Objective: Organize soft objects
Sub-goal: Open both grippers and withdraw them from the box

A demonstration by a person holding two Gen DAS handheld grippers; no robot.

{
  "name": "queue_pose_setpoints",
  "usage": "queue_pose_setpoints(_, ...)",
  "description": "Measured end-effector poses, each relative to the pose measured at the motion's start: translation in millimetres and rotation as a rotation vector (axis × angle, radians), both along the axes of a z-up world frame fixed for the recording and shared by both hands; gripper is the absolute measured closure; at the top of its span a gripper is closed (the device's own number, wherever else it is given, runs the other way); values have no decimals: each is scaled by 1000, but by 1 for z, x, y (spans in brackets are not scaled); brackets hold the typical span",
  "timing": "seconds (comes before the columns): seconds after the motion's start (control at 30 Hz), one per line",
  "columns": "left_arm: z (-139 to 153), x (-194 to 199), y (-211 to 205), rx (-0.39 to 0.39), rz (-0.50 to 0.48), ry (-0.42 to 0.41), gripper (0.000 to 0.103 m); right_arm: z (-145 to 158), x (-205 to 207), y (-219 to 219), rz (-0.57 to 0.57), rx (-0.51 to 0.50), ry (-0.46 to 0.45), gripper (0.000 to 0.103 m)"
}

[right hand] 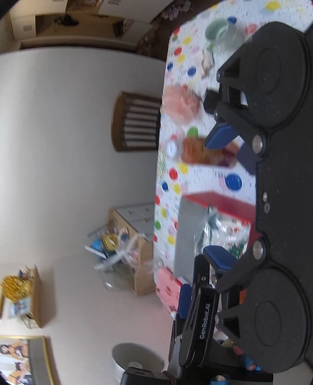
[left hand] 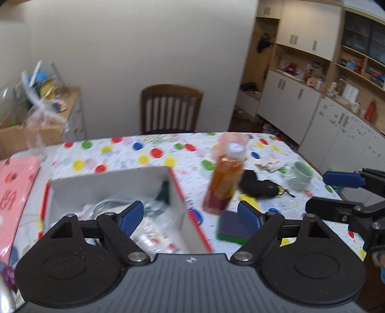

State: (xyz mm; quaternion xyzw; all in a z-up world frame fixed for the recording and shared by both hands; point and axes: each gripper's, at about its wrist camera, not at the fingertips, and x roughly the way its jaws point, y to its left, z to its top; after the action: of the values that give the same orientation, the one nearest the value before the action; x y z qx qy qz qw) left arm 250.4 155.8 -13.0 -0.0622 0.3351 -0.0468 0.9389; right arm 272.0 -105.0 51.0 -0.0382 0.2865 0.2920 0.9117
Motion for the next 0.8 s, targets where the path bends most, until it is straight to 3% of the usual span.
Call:
queue_pose_setpoints(0.43, -8, 24, -94, -12, -157, -45, 15, -16, 2, -107, -171, 12, -39, 1)
queue_pose_setpoints(0.53, -17, 33, -115, -9, -176, -35, 0, -24, 9, -128, -199, -1, -42, 0)
queue_pose_setpoints(0.8, -52, 56, -156, -14, -175, 6, 0, -58, 41, -184, -268, -38, 7, 0)
